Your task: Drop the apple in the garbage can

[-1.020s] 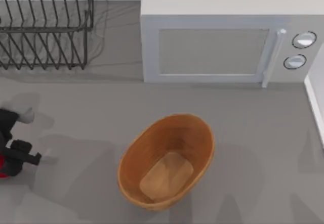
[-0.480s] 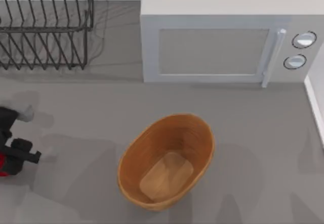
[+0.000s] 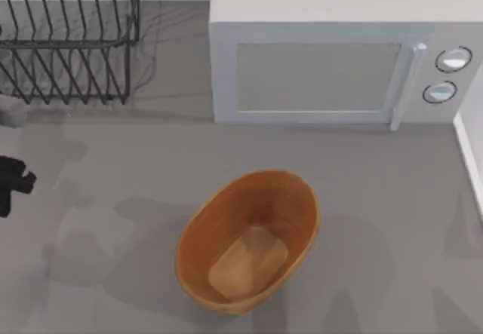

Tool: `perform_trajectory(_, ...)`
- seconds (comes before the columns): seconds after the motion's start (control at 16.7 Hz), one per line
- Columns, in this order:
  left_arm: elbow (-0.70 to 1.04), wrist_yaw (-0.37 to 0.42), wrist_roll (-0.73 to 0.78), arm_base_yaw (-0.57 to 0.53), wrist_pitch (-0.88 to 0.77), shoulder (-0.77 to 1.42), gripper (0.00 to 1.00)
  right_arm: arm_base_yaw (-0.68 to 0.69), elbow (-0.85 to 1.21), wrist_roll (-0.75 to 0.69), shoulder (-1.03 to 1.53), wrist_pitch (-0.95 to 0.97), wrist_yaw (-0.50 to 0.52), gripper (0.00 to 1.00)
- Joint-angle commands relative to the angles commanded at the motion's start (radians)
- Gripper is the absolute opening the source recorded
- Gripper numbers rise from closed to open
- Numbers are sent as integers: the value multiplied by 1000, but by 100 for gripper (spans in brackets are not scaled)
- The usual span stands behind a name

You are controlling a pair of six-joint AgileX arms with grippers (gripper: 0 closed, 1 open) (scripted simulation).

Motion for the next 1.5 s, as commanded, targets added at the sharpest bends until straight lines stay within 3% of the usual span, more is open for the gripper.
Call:
perform_trajectory(0.24,125,0,-5,-3,-166,-68,0,0,0,0,0,0,0,100)
perform_trajectory(0.6,141,-1,-3,-2,-183,-77,0,0,0,0,0,0,0,100)
perform_trajectory(0.78,192,-12,20,-70,-201,-36,0,0,0,0,0,0,0,100)
perform_trajectory(1.02,324,-44,92,-291,-248,75,0,0,0,0,0,0,0,100)
perform_trajectory(1.5,603,-117,263,-874,-336,314,0,0,0,0,0,0,0,100)
